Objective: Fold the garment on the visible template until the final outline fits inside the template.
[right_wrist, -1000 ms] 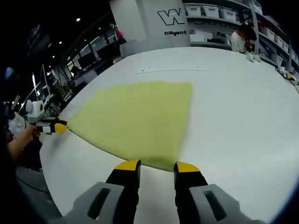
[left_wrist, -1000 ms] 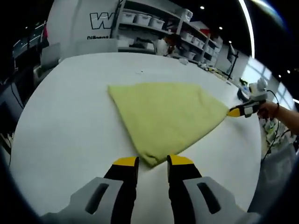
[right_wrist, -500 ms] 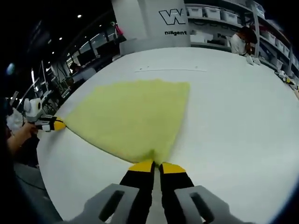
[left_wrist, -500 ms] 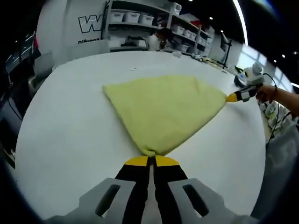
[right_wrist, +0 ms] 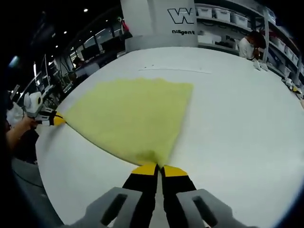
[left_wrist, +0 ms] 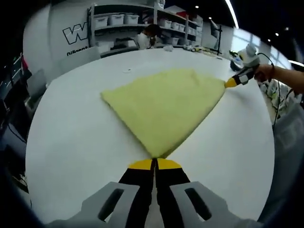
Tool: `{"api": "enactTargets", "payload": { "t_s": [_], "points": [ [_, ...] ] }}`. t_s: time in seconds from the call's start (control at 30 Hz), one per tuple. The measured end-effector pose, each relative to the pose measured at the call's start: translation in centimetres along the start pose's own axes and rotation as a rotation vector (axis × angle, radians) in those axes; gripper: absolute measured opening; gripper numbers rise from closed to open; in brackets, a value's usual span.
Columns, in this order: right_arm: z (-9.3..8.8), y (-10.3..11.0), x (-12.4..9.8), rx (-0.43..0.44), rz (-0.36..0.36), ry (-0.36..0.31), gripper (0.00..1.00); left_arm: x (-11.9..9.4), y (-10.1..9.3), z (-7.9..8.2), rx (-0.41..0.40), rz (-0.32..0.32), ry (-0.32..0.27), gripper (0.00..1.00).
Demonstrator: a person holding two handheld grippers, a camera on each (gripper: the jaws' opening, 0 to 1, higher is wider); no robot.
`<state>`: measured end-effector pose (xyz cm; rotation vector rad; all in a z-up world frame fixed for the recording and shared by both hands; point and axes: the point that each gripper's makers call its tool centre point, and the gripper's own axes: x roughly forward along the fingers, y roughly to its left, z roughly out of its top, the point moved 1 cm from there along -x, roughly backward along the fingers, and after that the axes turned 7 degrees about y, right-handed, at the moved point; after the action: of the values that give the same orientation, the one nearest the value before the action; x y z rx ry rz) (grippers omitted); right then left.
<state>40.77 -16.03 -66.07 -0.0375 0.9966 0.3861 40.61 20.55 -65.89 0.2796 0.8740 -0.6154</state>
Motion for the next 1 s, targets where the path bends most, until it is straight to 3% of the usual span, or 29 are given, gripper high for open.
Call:
{"api": "enactTargets", "payload": {
  "t_s": [0.03, 0.1, 0.17, 0.27, 0.37, 0.47, 0.67, 0.87, 1.0],
  "points": [
    [-0.3, -0.2, -0.1, 0.019, -0.011, 0.023, 0.00, -0.1, 0.2, -0.3, -0.022, 0.008, 0.019, 0.02],
    [-1.0, -0.4, -0.2, 0.098, -0.017, 0.070, 0.06, -0.8, 0.3, 0.7, -0.122, -0.010, -0.062, 0.06],
    [-0.4, -0.3, -0.4, 0.122, 0.012, 0.023, 0.15, -1.3, 0.2, 1.1, -0.177, -0.040, -0.090, 0.20],
    [-0.2, -0.1, -0.9, 0.133, 0.024, 0.014, 0.29, -1.9, 1.0, 2.0, -0.235, -0.010, -0.124, 0.33],
    [0.6, 0.2, -1.1, 0.100, 0.029, -0.022, 0.27, -2.1, 1.1, 3.3, -0.260, 0.003, -0.166, 0.36],
    [1.7, 0.1, -1.0, 0.108, 0.035, -0.060, 0.24, -1.5, 1.0, 3.8, -0.278, 0.006, -0.154, 0.39],
    [2.5, 0.4, -0.1, 0.140, 0.057, -0.065, 0.24, 0.4, 0.2, 3.5, -0.346, -0.020, -0.107, 0.35],
    [2.0, 0.1, 0.6, 0.168, 0.037, -0.037, 0.07, 1.2, 0.2, 2.7, -0.335, 0.004, -0.070, 0.17],
    [2.0, 0.0, 0.7, 0.155, 0.026, -0.039, 0.03, 1.2, 0.0, 2.8, -0.307, 0.019, -0.072, 0.14]
  ]
}}
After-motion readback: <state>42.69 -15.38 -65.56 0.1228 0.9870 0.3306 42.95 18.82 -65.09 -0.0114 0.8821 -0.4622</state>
